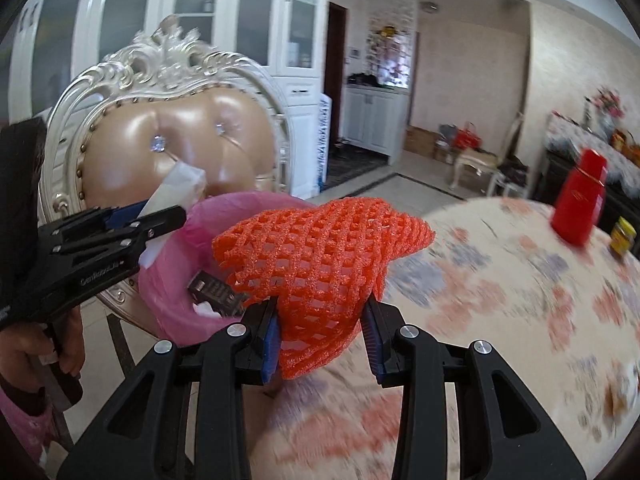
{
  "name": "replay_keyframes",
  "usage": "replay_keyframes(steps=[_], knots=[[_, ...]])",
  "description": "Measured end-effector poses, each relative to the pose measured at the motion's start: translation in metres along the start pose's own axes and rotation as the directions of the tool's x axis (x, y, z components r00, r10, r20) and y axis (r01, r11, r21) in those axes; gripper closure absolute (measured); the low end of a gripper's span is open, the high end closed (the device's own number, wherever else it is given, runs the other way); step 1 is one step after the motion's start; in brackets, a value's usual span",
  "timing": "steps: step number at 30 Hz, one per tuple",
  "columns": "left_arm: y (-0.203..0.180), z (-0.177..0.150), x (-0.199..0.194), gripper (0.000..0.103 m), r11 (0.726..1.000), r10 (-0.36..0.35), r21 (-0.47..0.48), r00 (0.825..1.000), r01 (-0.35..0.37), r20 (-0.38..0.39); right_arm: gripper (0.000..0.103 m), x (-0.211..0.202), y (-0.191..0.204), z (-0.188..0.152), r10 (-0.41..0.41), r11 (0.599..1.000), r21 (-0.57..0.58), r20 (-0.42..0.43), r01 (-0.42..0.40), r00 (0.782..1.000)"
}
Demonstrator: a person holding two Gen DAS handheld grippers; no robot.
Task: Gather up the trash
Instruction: 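Carry the orange net and white tissue over the pink bin, then open both grippers to drop the net and tissue into the bin, then move both grippers back over the table toward the paper bag and card box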
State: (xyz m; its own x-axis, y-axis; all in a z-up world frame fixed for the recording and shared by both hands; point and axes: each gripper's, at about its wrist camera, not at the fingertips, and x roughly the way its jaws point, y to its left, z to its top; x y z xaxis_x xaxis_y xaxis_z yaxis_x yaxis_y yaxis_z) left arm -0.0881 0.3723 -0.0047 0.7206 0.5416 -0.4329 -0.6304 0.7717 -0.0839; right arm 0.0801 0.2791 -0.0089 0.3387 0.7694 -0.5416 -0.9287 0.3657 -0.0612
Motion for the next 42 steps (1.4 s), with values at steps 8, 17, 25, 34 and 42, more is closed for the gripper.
replay_keyframes(steps=[8, 17, 25, 34, 42], knots=[[0.019, 0.007, 0.026, 0.064, 1.0, 0.028, 0.007, 0.999, -0.028, -0.026, 0.066, 0.045, 0.012, 0.02, 0.052, 0.997, -0.054, -0.033, -0.053, 0.998], [0.031, 0.005, 0.029, 0.028, 0.988, 0.151, 0.02, 0.989, -0.151, 0.001, 0.042, 0.066, 0.014, 0.024, 0.089, 0.993, -0.071, -0.057, -0.093, 0.994], [0.024, -0.009, 0.006, 0.005, 0.984, 0.176, -0.005, 0.984, -0.176, 0.034, 0.031, 0.022, -0.019, 0.0, 0.054, 0.998, 0.013, -0.014, -0.054, 0.998], [-0.065, -0.015, -0.004, 0.005, 0.991, 0.011, 0.133, 1.0, -0.015, 0.029, 0.028, -0.053, -0.088, -0.05, -0.118, 0.981, 0.158, 0.013, 0.114, 0.993], [-0.199, -0.019, 0.0, 0.005, 0.935, -0.217, 0.281, 0.975, 0.218, -0.036, 0.026, -0.13, -0.193, -0.109, -0.327, 0.863, 0.397, -0.035, 0.313, 0.944]])
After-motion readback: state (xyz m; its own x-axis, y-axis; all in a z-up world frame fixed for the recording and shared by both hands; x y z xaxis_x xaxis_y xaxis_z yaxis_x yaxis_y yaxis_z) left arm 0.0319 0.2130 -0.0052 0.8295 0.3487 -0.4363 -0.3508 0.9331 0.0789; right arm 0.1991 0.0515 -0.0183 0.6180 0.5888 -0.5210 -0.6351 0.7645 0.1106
